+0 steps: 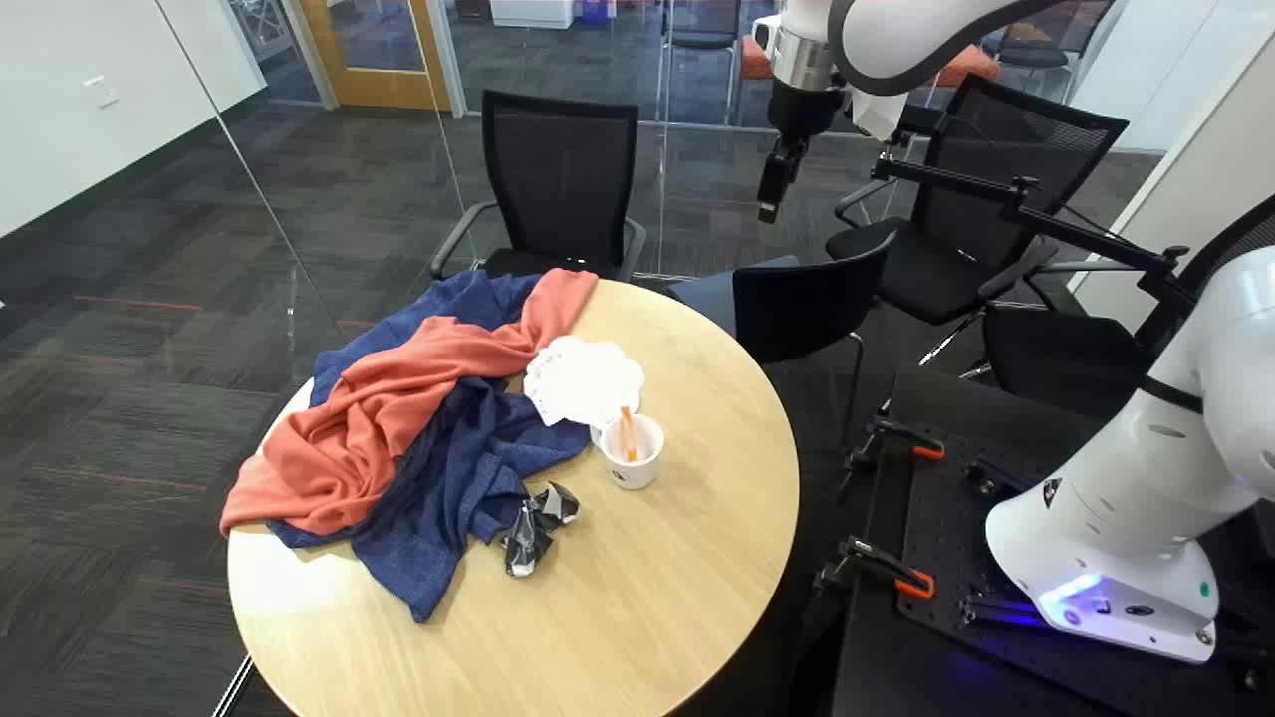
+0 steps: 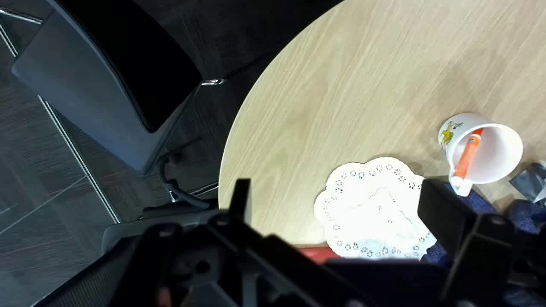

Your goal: Remove the orange marker from the mug and put it on the table

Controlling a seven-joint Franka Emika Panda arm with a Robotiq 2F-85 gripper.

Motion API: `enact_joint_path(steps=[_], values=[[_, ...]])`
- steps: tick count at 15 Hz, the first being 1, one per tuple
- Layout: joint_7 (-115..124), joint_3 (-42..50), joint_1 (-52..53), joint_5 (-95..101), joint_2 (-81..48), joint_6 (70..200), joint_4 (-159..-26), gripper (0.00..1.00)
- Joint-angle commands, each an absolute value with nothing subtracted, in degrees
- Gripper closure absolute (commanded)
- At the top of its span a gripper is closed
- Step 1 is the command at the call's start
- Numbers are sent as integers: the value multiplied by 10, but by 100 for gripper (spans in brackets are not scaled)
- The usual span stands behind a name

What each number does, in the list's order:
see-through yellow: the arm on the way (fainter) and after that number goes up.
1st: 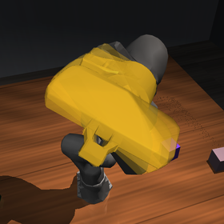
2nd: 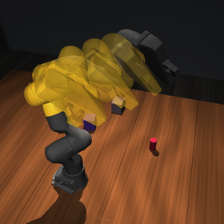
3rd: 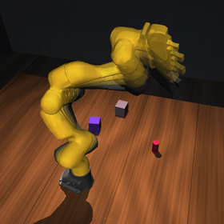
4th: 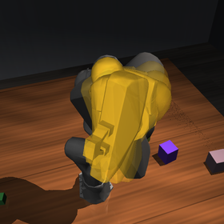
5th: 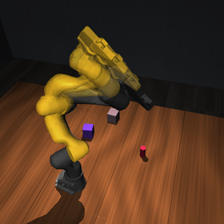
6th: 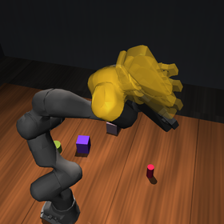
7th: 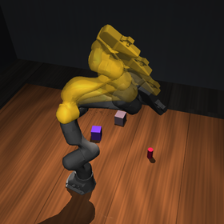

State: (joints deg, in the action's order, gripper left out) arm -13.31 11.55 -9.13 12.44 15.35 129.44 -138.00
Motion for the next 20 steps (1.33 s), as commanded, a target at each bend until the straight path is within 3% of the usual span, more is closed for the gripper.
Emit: enact_joint_path(steps=[1, 13, 20], values=[[-134, 113, -94, 123, 153, 1293, -1379, 0], [-7, 61, -75, 116, 131, 1323, -1409, 0], [110, 29, -49, 35, 64, 1425, -1424, 0]])
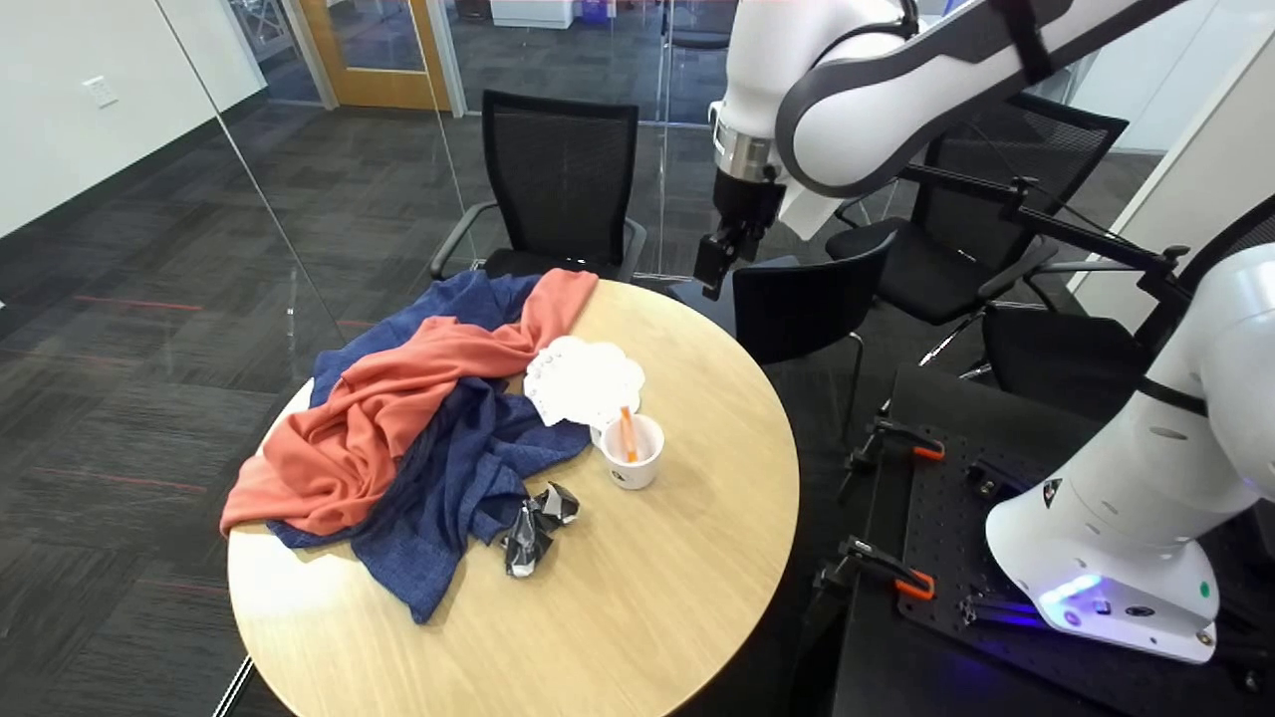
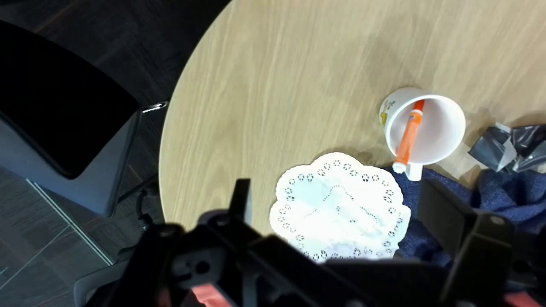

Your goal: Remove the orange marker from the mug and put it on the table

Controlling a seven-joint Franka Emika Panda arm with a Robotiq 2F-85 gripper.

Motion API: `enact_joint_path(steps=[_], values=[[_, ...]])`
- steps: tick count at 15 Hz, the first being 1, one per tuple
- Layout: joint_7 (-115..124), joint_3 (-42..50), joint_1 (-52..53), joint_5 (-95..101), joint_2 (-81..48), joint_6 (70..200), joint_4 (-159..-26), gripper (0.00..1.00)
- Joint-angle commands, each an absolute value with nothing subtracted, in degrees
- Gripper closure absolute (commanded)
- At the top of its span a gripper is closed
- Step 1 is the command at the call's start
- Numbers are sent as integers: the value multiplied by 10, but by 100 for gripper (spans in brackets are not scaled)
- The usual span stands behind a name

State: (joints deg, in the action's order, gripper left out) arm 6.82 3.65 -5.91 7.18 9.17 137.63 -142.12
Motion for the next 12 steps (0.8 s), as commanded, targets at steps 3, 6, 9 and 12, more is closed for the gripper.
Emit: enact_joint_path(steps=[3, 6, 9, 12], values=[[155, 18, -37, 4, 27, 1473, -1419, 0], [206, 7, -24, -3, -6, 1508, -1414, 0], [211, -4, -7, -15, -28, 1509, -1410, 0], [208, 2, -5, -3, -25, 1503, -1417, 0]])
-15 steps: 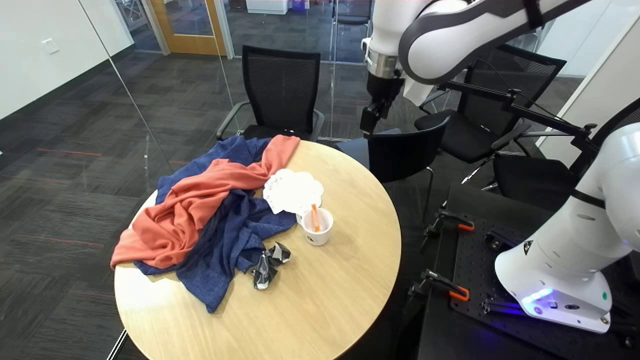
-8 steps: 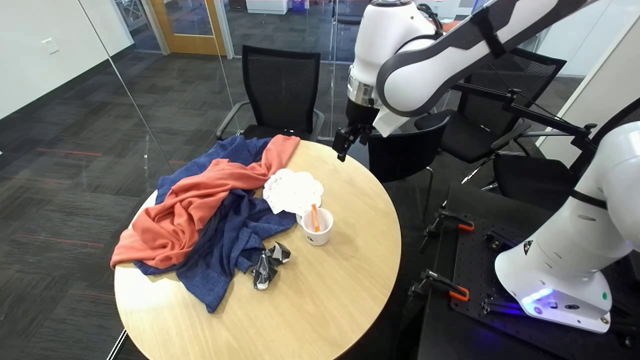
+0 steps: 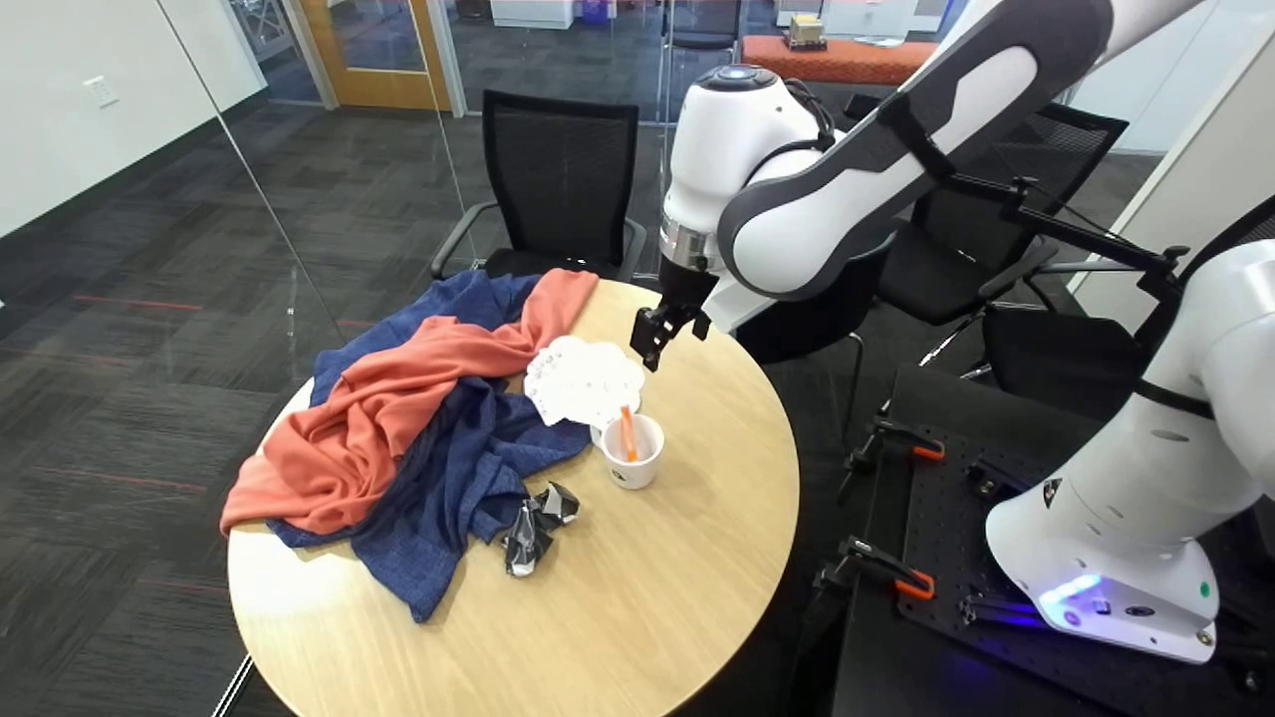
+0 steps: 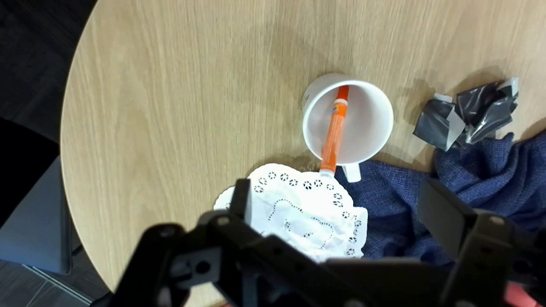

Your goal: Remove the orange marker from the mug and put it on the table

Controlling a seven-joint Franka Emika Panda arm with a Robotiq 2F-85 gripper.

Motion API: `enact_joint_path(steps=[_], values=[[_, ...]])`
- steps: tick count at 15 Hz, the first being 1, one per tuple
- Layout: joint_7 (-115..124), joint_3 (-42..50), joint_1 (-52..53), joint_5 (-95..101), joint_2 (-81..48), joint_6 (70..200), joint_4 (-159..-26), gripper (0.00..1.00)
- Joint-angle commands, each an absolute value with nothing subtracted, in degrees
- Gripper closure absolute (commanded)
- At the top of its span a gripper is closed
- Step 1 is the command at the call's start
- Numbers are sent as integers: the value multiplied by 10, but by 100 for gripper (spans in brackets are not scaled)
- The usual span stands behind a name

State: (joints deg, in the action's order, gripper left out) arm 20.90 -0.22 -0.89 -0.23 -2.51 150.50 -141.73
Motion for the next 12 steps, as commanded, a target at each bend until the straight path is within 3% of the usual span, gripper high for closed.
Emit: enact_joint_path(steps=[1, 12], values=[[208, 1, -4, -4, -26, 1503, -1416, 0], [403, 6, 31, 8, -83, 1597, -1417, 0]])
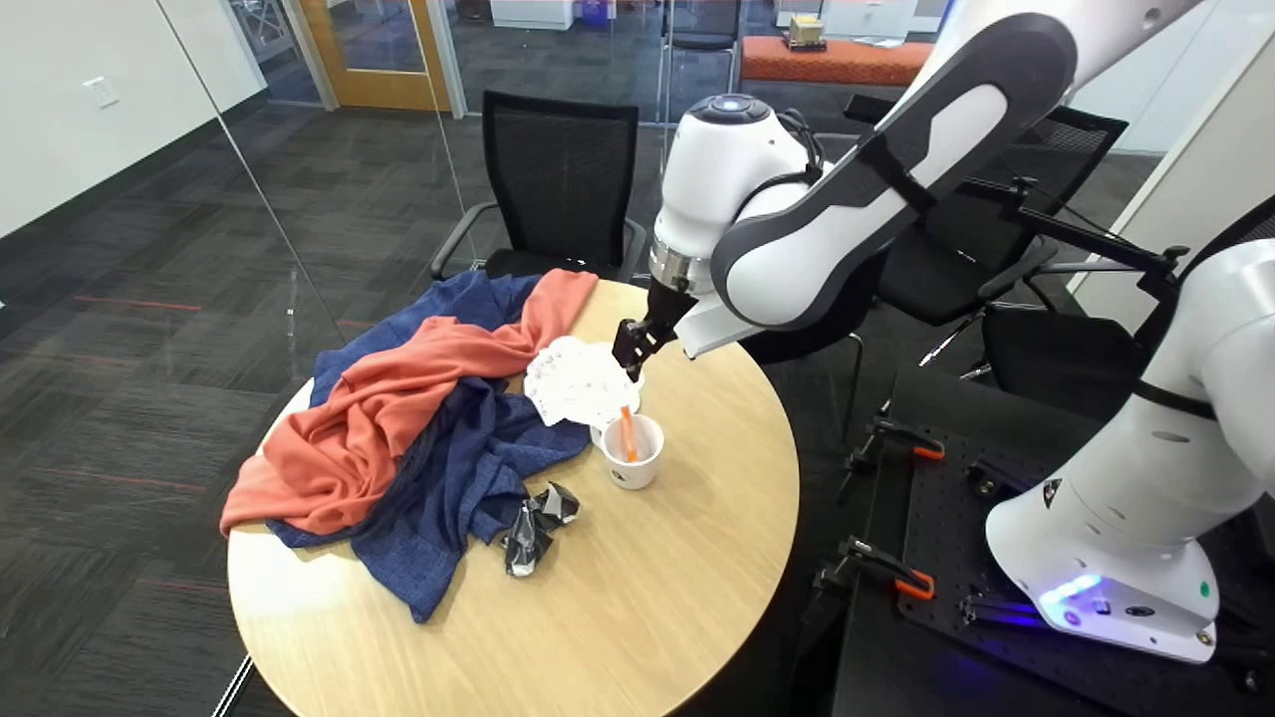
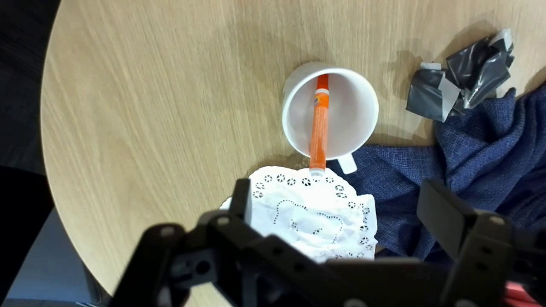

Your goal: Remove the orange marker from the mug and put it on the table

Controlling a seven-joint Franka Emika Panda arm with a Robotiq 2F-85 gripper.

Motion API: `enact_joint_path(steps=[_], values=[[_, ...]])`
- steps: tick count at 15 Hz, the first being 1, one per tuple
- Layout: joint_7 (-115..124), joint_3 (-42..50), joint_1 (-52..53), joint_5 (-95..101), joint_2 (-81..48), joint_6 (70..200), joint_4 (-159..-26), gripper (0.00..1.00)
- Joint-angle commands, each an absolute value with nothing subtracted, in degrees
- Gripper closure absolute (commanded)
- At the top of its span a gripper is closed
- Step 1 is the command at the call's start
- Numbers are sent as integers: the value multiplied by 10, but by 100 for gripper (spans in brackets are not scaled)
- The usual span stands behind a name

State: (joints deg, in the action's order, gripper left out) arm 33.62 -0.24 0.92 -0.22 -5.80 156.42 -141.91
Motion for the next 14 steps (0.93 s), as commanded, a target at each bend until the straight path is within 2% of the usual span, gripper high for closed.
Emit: enact_joint_path(steps=[1, 14], values=[[427, 10, 39, 15, -94, 1605, -1414, 0], [474, 69, 107, 31, -223, 1657, -1358, 0]])
